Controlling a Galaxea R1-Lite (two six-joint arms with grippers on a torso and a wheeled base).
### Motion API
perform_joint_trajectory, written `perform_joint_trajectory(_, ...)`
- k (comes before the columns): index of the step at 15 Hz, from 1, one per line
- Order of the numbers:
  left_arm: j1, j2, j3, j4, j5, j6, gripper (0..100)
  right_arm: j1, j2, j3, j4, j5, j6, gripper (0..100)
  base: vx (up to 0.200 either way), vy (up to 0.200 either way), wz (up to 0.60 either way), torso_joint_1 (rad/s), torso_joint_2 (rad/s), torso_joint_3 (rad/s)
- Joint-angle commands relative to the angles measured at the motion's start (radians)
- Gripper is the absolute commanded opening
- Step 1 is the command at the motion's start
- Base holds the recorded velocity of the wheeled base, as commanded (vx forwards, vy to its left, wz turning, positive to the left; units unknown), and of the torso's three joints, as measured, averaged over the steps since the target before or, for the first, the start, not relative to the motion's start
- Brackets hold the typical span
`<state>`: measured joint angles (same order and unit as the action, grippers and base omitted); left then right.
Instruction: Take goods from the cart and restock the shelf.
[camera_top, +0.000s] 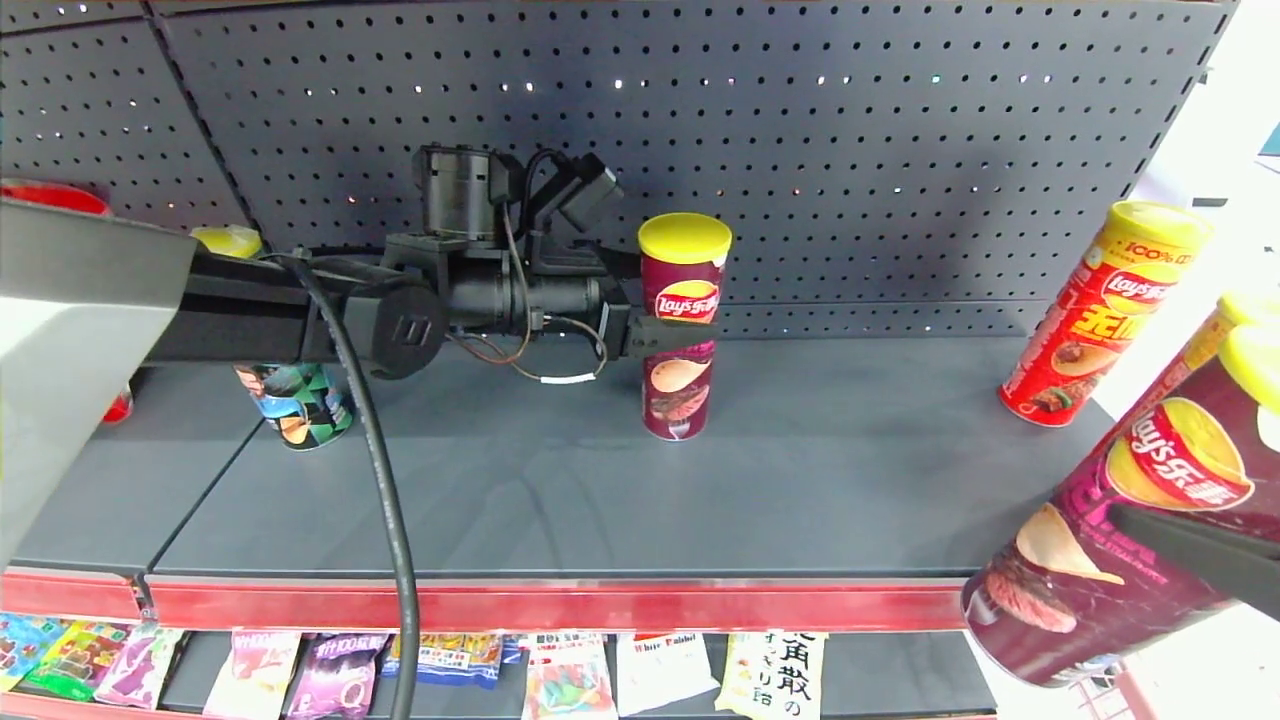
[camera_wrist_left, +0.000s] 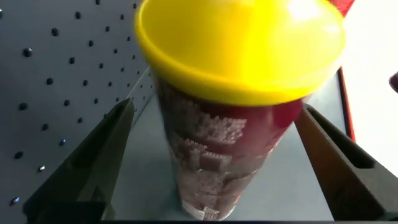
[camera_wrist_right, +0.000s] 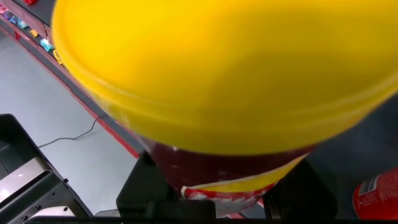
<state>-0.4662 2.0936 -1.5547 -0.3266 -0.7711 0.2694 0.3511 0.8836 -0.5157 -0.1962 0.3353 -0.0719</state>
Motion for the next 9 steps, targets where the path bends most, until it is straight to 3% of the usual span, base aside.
perform_joint_trajectory(1, -0.014, 0.009, -0.019, -0.002, 0.001, -0.016, 100, 0.0, 0.003, -0.001, 0.0, 0.001, 0.0, 0, 0.0, 0.0, 0.0, 0.0, 0.0, 0.0)
perform_joint_trajectory(5, -0.019, 0.043, -0.056, -0.002, 0.003, -0.022, 100, -0.001, 0.0, 0.002, 0.0, 0.001, 0.0, 0, 0.0, 0.0, 0.0, 0.0, 0.0, 0.0)
perform_joint_trajectory(6, -0.02, 0.051, -0.056, -0.002, 0.001, -0.021, 0, -0.001, 0.0, 0.002, 0.0, 0.001, 0.0, 0, 0.0, 0.0, 0.0, 0.0, 0.0, 0.0)
perform_joint_trajectory(9, -0.028, 0.051, -0.056, -0.002, 0.001, -0.022, 0, -0.001, 0.0, 0.002, 0.0, -0.001, 0.0, 0, 0.0, 0.0, 0.0, 0.0, 0.0, 0.0)
